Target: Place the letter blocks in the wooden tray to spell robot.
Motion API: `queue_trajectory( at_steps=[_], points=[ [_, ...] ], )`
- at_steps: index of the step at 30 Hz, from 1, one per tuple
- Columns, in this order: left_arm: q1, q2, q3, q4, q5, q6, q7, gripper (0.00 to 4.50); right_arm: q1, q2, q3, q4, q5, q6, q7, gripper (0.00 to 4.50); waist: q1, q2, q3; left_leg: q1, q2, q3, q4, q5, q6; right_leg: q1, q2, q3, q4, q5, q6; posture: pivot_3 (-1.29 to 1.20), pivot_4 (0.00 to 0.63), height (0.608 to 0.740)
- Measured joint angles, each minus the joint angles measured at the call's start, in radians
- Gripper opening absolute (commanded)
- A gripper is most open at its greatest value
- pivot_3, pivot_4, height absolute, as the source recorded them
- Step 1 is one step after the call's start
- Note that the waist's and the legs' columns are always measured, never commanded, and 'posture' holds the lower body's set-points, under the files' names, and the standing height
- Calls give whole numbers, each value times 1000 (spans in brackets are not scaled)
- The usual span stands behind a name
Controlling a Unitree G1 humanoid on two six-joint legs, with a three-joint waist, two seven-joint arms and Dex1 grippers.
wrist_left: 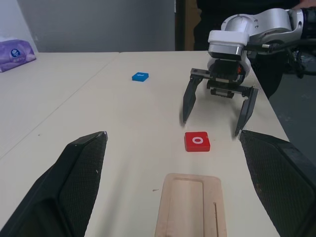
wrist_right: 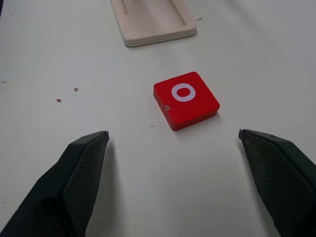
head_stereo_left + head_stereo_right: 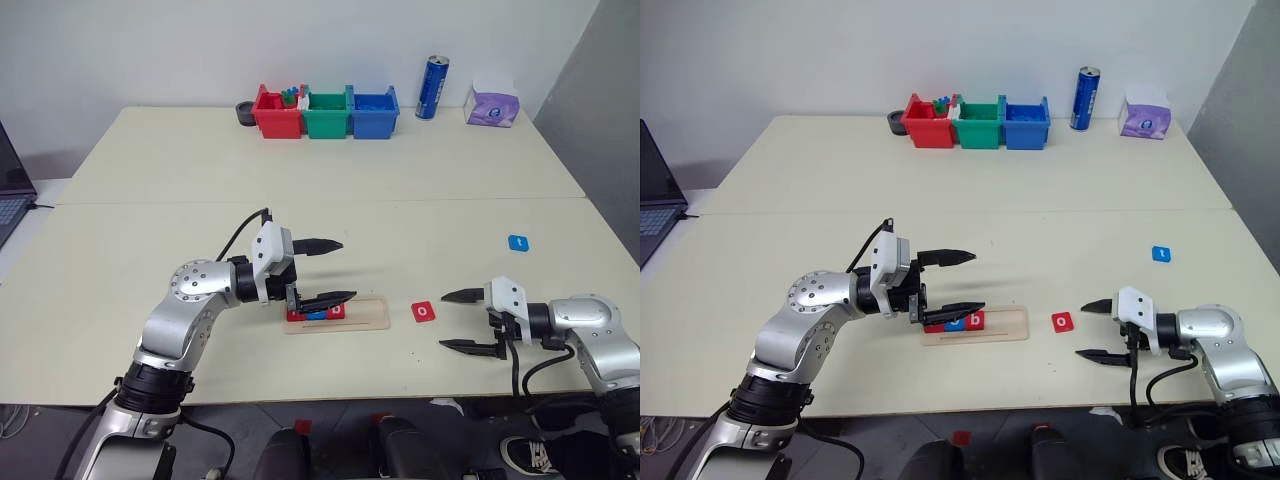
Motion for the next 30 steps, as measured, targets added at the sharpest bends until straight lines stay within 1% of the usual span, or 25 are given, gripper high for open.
queue_trajectory(
  at_steps=[3, 11, 14, 15, 21, 22, 30],
  points=[
    [1, 1, 0, 0, 0, 0, 0, 4500, -40, 20, 31, 53, -13, -47, 15, 4483, 7, 0, 0, 0, 0, 0, 0, 0, 0, 0, -1, 0, 0, 0, 0, 0, 150, 740],
    [2, 1, 0, -3, -1, 1, -4, 4500, -118, 62, 54, 167, -19, -86, 36, 4483, 11, 0, 0, 0, 0, 0, 0, 0, 0, 1, -3, 0, 0, 0, 0, 0, 150, 740],
    [5, 1, 0, -5, -2, 1, -10, 4500, -135, 62, 63, 192, -18, -101, 58, 3909, 11, 0, 0, 0, 0, 0, 1, 0, 0, 1, -3, -1, 0, 0, 0, 0, 150, 740],
    [8, 2, 0, -7, -2, 2, -14, 4500, -136, 62, 64, 197, -18, -106, 65, 3618, 12, 0, 0, 0, 0, 0, 1, 0, 0, 1, -3, -1, 0, 0, 0, 0, 150, 740],
    [32, 11, 0, -42, -44, 28, -56, 4500, -135, 61, 67, 200, -17, -111, 77, 1548, 12, 0, 0, 1, 1, 0, 1, 0, 0, 2, -3, 0, 1, 1, 1, 0, 150, 740],
    [33, 11, 0, -47, -49, 33, -63, 4500, -135, 61, 67, 199, -16, -107, 76, 1444, 12, 0, 0, 1, 1, 0, 2, 0, 0, 2, -3, 0, 1, 1, 1, 0, 150, 740],
    [43, 79, 0, -65, -82, 60, -150, 4500, -114, 59, 63, 133, -8, -23, 47, 1452, 11, 0, 0, 1, 0, 0, 1, 0, 0, 2, -3, 0, 1, 1, 1, 0, 150, 740]
  ],
)
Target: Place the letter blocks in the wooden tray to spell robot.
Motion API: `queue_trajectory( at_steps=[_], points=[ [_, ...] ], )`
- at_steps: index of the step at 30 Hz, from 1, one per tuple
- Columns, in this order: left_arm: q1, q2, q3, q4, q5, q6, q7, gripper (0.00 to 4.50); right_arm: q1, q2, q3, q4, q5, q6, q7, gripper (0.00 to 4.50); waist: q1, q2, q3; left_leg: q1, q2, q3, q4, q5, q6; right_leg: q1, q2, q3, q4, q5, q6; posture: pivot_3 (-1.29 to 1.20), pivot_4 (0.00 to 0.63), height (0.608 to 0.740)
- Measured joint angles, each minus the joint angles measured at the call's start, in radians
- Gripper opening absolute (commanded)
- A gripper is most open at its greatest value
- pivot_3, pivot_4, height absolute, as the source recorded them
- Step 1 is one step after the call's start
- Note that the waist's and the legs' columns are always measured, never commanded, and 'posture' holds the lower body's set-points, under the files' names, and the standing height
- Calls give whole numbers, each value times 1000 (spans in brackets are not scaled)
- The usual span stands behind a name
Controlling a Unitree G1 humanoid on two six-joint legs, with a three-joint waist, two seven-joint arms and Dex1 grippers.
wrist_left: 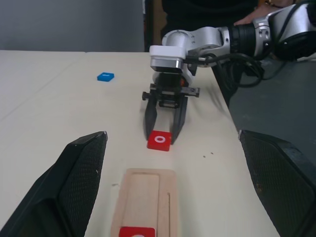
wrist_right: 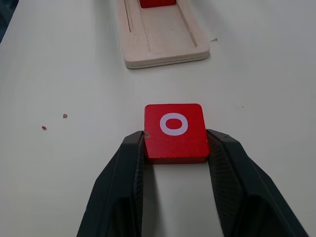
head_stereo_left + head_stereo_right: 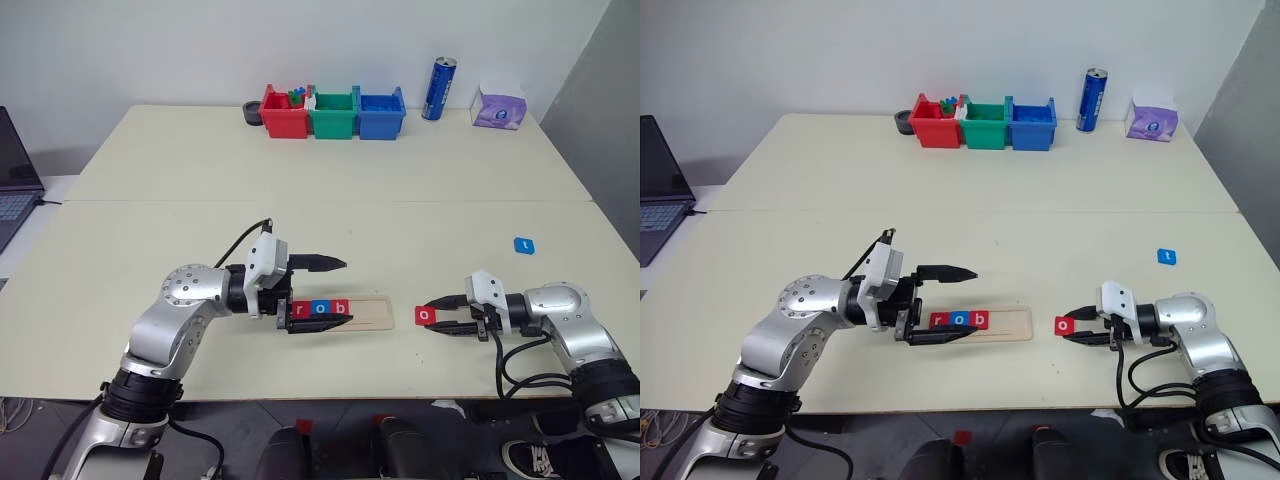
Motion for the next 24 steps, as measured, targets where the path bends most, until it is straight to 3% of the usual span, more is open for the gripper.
queue_trajectory(
  at_steps=[9, 24],
  points=[
    [-9, 59, 61, 68, 2, 4, -24, 4500, -17, 99, 40, -224, 26, 220, -113, 1452, 1, 0, 0, -1, 0, -1, 0, 0, 0, -2, 1, -1, 1, 0, 0, 0, 150, 740],
    [51, 71, 70, 26, 1, 6, -15, 4500, -90, 194, 153, -215, -19, 268, -155, 1452, 1, 0, 0, -2, 0, 0, -1, 0, 0, -2, 0, -1, -1, 0, 0, 0, 150, 740]
  ],
)
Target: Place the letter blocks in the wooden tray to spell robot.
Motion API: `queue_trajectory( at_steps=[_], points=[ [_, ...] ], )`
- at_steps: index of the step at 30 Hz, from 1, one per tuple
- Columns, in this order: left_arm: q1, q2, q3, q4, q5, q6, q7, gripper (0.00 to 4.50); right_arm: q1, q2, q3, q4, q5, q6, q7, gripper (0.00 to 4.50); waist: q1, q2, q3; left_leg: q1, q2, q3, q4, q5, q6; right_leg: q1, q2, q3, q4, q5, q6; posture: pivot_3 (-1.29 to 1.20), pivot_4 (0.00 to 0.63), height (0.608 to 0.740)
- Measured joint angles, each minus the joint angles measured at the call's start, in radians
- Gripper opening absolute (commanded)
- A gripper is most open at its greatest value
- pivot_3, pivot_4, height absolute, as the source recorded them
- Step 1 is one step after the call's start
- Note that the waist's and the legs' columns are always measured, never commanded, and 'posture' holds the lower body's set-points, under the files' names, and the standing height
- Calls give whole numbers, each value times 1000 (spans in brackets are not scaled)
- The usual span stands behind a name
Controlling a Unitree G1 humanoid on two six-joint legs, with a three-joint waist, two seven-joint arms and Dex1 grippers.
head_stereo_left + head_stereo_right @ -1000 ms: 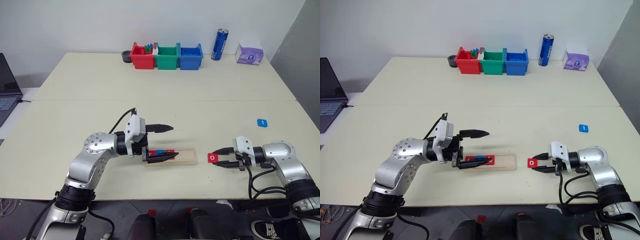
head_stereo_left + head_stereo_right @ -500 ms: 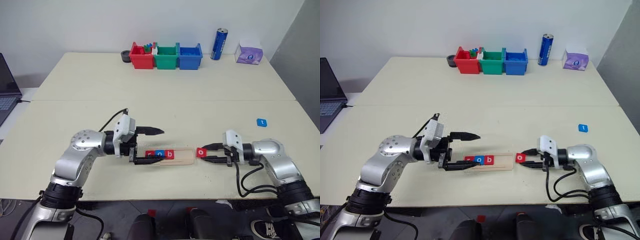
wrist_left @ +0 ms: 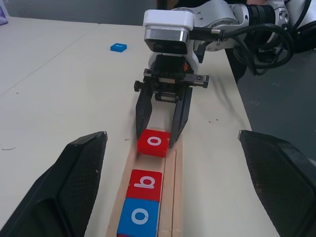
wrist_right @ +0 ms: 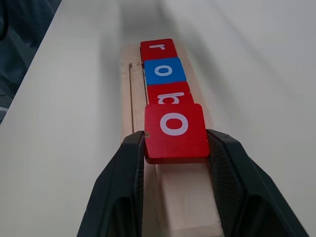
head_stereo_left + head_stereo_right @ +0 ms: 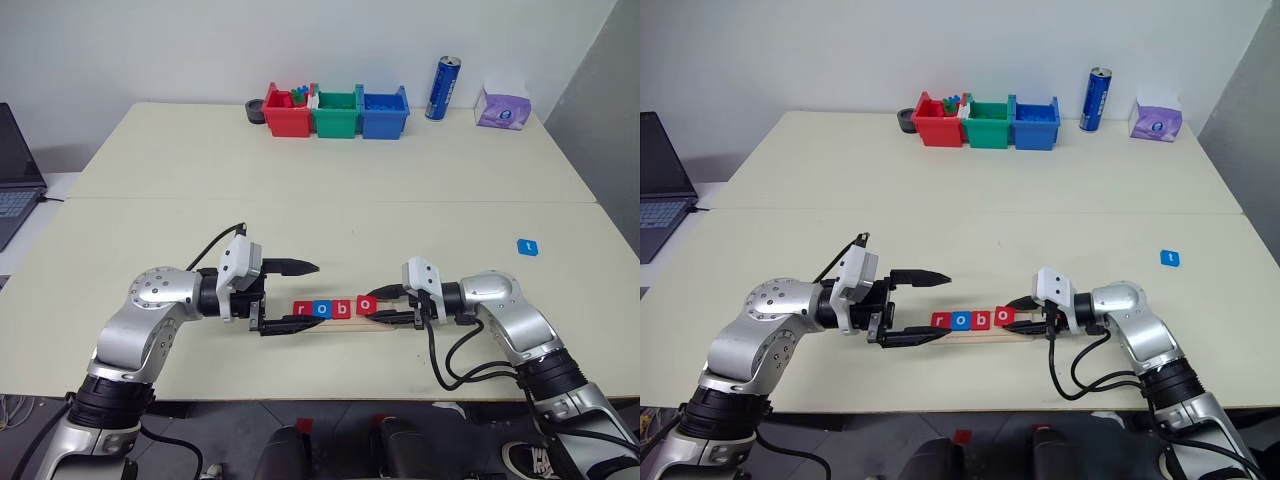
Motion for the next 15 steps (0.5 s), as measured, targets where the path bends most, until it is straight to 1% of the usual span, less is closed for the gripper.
queue_trajectory(
  at_steps=[5, 15],
  points=[
    [6, 0, 0, -13, 0, 0, -2, 4500, -17, 11, 32, 23, -34, -12, 1, 1452, 0, 0, 0, 0, 0, 0, 0, 0, 0, 0, 0, 0, 0, 0, 0, 0, 150, 740],
    [6, 0, 0, -16, 0, 0, -8, 4500, -62, 32, 33, 109, -71, -73, -15, 1452, 0, 0, 0, 0, 0, 0, 0, 0, 0, 0, 0, 0, 0, 0, 0, 0, 150, 740]
  ],
)
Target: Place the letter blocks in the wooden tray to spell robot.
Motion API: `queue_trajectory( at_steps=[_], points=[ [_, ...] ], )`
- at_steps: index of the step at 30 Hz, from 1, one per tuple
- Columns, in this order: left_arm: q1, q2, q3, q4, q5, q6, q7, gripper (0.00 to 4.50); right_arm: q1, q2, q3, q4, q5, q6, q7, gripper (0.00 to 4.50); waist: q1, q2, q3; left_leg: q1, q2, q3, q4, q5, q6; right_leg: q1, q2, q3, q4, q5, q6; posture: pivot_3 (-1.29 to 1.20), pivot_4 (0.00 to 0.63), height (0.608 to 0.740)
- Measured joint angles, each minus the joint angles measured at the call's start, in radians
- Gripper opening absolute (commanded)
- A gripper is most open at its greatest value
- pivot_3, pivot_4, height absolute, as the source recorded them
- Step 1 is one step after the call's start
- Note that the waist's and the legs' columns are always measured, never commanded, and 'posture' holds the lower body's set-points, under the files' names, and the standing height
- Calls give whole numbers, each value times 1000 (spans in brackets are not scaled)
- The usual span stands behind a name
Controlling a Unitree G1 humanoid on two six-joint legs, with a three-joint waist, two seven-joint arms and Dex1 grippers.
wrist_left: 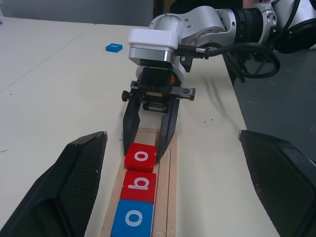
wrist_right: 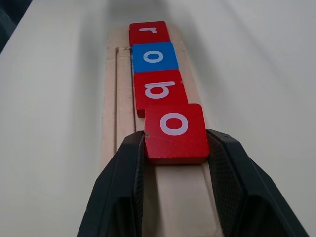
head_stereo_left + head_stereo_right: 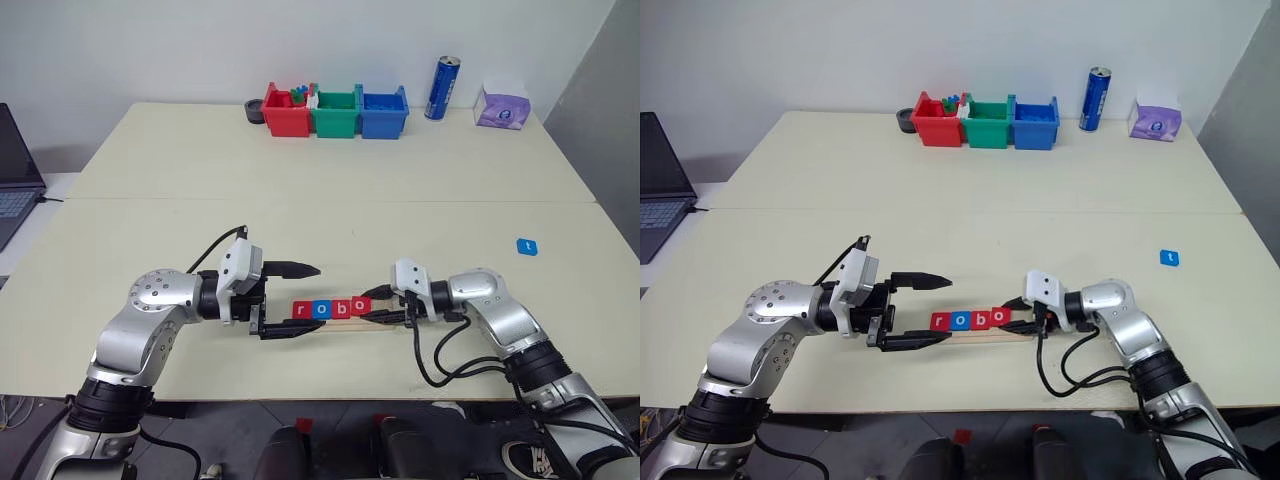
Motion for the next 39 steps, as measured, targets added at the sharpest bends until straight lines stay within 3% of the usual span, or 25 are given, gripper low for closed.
queue_trajectory(
  at_steps=[19, 27, 28, 34, 37, 39],
  points=[
    [-8, 0, -1, 0, 1, -7, -1, 4500, 1, -2, 0, -2, 0, -9, 31, 1452, 0, 0, 0, 0, 0, 0, 0, 0, 0, 0, 0, 0, 0, 0, 0, 0, 150, 740],
    [-8, 0, -2, 1, 2, -17, -1, 4500, 1, -1, 0, -3, 0, -5, 41, 4255, 0, 0, 0, 0, 0, 0, 0, 0, 0, 0, 0, 0, 0, 0, 0, 0, 150, 740],
    [-8, 0, -2, 1, 2, -17, -1, 4500, 1, -1, 0, -6, 1, -1, 41, 4430, 0, 0, 0, 0, 0, 0, 0, 0, 0, 0, 0, 0, 0, 0, 0, 0, 150, 740],
    [-9, -4, -4, 4, 2, -19, -1, 4500, 18, -38, -63, -108, 57, 81, 23, 4430, 1, 0, 0, 0, 0, 0, 0, 0, 0, 0, 0, 0, 0, 0, 0, 0, 150, 740],
    [-9, -5, -5, 6, 3, -21, -2, 4500, 45, -83, -105, -149, 85, 111, 23, 3841, 2, 0, 0, 0, 0, 0, 0, 0, 0, 0, 0, 0, 0, 0, 0, 0, 150, 740],
    [-10, -8, -5, 7, 3, -22, -2, 4500, 71, -102, -111, -162, 91, 122, 24, 3199, 2, 0, 0, 0, 0, 0, 0, 0, 0, 0, 0, 0, 0, 0, 0, 0, 150, 740]
  ],
)
